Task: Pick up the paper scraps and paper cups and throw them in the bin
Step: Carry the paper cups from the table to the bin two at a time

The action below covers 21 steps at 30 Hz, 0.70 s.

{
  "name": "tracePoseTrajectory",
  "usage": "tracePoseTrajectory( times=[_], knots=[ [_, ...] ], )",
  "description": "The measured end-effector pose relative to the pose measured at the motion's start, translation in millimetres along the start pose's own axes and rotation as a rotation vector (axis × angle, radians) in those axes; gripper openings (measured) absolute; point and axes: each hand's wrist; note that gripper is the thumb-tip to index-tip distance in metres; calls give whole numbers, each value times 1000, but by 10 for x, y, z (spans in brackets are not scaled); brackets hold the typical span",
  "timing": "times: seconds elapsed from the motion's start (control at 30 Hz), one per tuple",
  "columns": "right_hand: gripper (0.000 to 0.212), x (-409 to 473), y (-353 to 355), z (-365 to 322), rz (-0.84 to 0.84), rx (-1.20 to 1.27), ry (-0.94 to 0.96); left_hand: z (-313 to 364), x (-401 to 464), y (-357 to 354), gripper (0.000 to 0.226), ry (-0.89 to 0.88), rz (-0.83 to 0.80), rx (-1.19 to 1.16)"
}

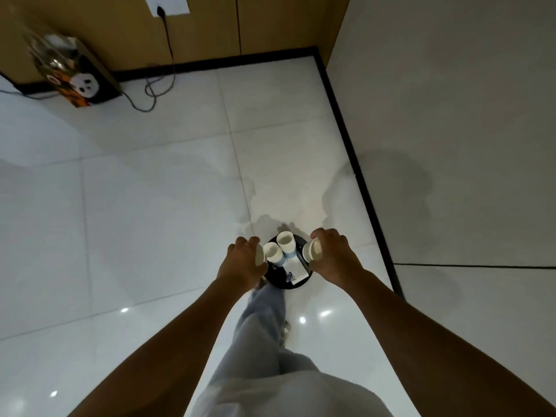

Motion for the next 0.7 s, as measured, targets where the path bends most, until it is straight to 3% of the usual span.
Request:
tracePoseTrajectory(
  times=[0.37,0.7],
  knots=[
    [61,1323,-216,-37,-201,-76,121,-278,1034,-222,65,119,47,-166],
    [60,2438,-423,284,-416,-214,298,-387,1783,-897,67,373,165,-254]
  ],
)
Point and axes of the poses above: each hand's wrist, its own x-axis towards the middle knuckle, its own y-axis out of the back of the hand, z = x × y, and after that the axes turned 4 degrees about -y, right-handed
